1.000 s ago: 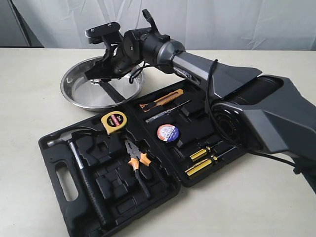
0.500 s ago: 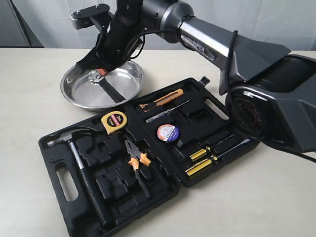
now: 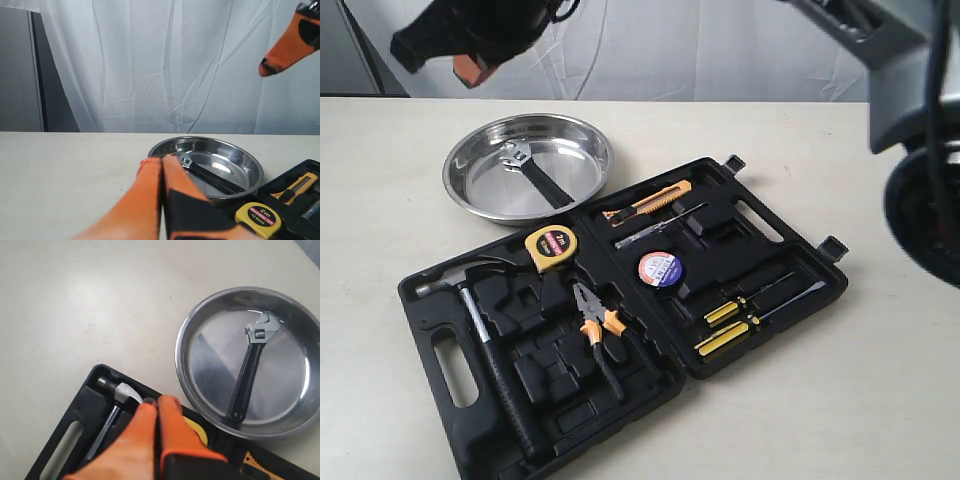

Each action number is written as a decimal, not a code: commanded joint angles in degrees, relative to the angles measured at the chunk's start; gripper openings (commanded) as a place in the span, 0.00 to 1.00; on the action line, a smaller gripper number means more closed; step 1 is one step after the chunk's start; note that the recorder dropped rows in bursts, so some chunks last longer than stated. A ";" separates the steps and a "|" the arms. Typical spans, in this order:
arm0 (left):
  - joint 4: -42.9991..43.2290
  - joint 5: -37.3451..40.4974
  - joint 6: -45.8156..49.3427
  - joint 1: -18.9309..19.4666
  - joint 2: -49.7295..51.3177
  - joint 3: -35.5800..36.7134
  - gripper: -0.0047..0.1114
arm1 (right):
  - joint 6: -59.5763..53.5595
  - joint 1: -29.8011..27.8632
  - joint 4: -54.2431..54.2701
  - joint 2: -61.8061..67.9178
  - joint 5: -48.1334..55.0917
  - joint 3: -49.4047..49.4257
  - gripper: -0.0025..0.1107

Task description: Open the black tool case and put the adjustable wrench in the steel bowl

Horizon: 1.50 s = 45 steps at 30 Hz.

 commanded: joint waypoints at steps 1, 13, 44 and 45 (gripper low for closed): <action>-0.07 -0.12 -0.05 -0.64 -0.30 0.27 0.04 | 1.11 0.01 -3.24 -6.37 0.42 5.19 0.01; -0.07 -0.12 -0.05 -0.64 -0.30 0.27 0.04 | 7.87 -0.09 -6.68 -30.37 -13.78 48.36 0.01; -0.07 0.02 -0.05 -0.64 -0.30 0.27 0.04 | 41.33 0.38 -33.89 -55.84 -56.74 86.81 0.01; -0.07 0.02 -0.05 -0.64 -0.30 0.27 0.04 | 42.02 -0.06 -33.49 -57.26 -59.43 89.20 0.01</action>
